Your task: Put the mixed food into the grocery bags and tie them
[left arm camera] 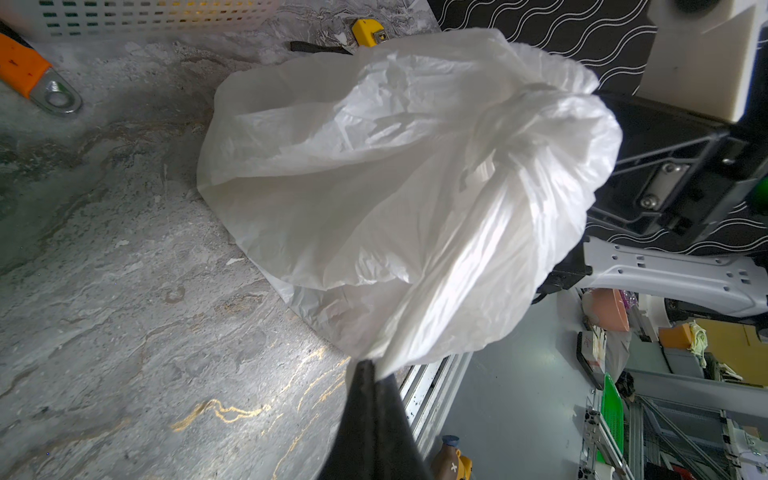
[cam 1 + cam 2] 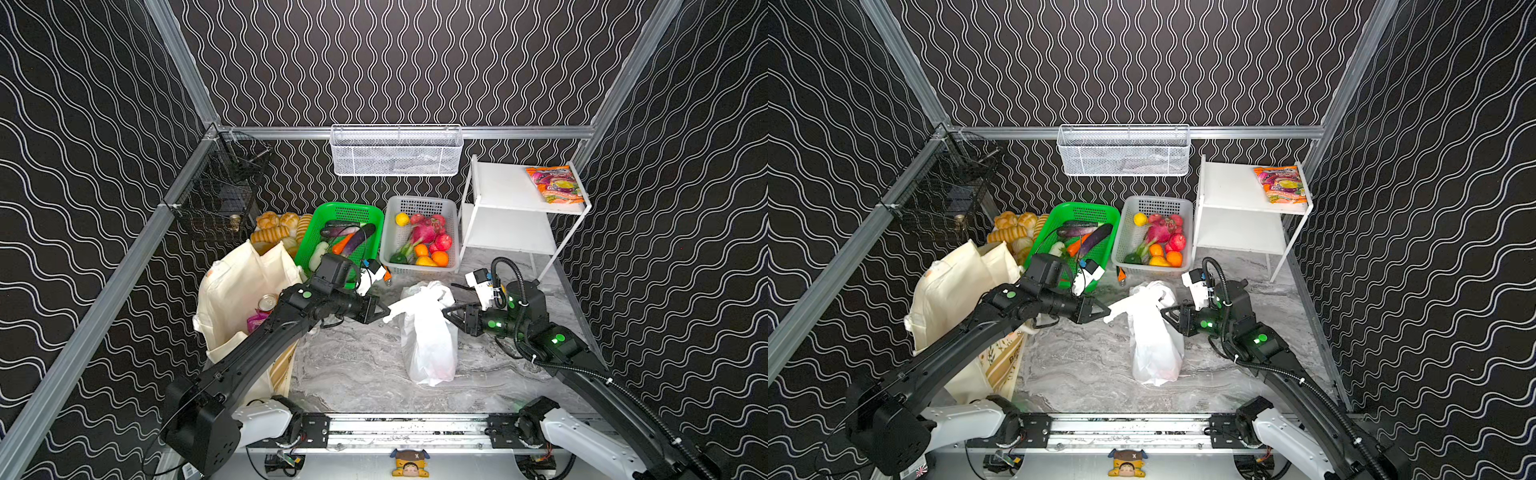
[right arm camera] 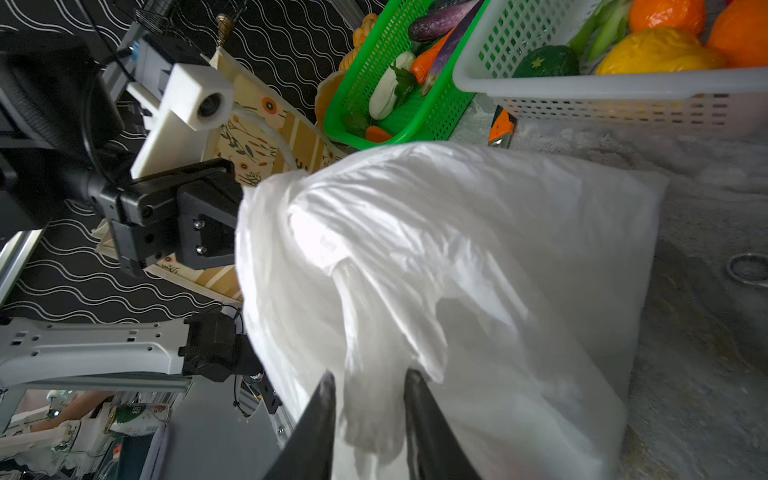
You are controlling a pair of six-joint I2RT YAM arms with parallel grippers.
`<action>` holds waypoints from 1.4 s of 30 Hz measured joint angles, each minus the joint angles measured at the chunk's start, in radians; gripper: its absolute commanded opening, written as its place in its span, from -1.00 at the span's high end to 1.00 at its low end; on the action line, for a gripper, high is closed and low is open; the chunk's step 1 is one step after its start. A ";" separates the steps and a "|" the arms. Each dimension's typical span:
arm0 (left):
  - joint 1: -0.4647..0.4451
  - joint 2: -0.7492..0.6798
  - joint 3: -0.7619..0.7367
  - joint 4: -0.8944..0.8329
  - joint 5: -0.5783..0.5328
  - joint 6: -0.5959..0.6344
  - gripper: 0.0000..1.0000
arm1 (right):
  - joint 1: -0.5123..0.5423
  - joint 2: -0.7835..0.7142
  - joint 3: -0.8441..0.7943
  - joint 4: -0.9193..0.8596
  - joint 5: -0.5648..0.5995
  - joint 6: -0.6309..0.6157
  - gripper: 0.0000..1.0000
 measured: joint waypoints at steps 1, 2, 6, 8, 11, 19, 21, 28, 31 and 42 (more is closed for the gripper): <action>0.000 0.000 0.000 0.002 0.001 -0.001 1.00 | 0.000 -0.003 0.000 0.000 0.000 0.000 0.41; 0.000 0.000 0.000 0.004 0.002 -0.001 1.00 | 0.000 -0.005 -0.001 0.000 0.000 0.000 0.41; 0.000 0.000 0.000 0.005 0.012 -0.001 1.00 | 0.000 0.015 -0.005 0.008 -0.006 0.000 0.28; 0.000 0.000 0.000 0.006 0.017 -0.001 1.00 | 0.000 0.038 -0.006 0.010 -0.018 0.000 0.33; 0.000 0.000 0.000 0.010 0.023 -0.001 1.00 | 0.001 0.066 0.000 0.011 -0.032 0.000 0.67; 0.000 -0.015 -0.002 0.010 0.014 -0.001 1.00 | 0.002 0.018 0.018 -0.008 0.028 -0.008 1.00; 0.000 -0.020 -0.002 0.010 0.002 -0.001 1.00 | 0.002 -0.003 0.027 -0.038 0.078 -0.019 1.00; 0.000 -0.031 -0.002 0.010 -0.029 -0.001 1.00 | 0.005 -0.063 0.054 -0.128 0.227 -0.050 1.00; 0.000 -0.035 -0.002 0.010 -0.029 -0.002 1.00 | 0.005 -0.069 0.054 -0.149 0.257 -0.056 1.00; -0.001 -0.036 0.002 -0.020 -0.110 -0.001 1.00 | 0.005 -0.098 0.054 -0.175 0.378 -0.025 1.00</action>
